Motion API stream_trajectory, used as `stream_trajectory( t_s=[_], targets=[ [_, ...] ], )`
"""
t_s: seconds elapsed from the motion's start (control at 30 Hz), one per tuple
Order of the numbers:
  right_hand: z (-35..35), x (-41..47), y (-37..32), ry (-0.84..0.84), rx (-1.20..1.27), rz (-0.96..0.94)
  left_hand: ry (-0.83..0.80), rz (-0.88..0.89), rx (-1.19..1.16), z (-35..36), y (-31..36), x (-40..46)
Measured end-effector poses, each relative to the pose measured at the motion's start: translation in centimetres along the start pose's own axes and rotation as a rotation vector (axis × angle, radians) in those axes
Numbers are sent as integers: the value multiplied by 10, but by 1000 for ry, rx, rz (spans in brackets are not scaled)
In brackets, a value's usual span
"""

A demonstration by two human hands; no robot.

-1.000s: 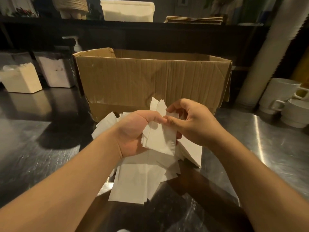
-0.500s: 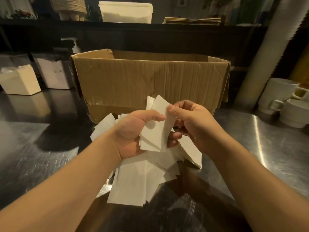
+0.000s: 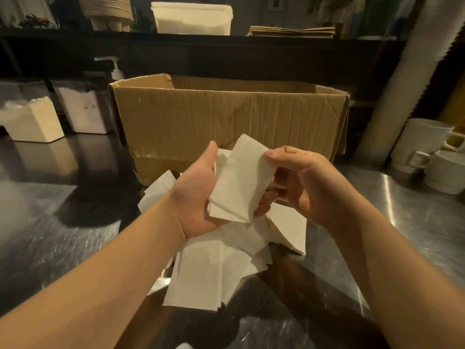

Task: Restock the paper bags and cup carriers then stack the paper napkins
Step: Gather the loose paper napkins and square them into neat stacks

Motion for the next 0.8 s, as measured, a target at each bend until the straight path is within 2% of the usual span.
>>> stream_trajectory(
  t_s=[0.13,0.23,0.33,0.43,0.5,0.63,0.8],
  targets=[
    [8,-1,4,-108,-61,29,41,-2,95,-2,-1,-1],
    [8,1,2,-26,-217,-76,44,-19,132,-3,0,-3],
    [11,-1,-3,39,-325,-198,-33,-29,133,2,-1,-4],
    [15,-2,-6,25,-442,-283,-83,-34,165,5,-4,-4],
    [17,-1,-5,7,-498,-277,-83,-52,198,6,-6,-4],
    [20,-3,-2,-35,-472,-183,-54,-106,223,1,-9,-4],
    [14,-5,-8,-11,-361,-214,-15,-132,206,-2,-10,-5]
  ],
)
Point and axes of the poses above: each hand's wrist, its own x-axis towards the middle knuckle, its own z-axis out of the palm, y = z × x, the point moved 8 cm from there along x, towards the middle knuckle, and after that the axes turned 2 degrees about x, right-handed, at the moved point
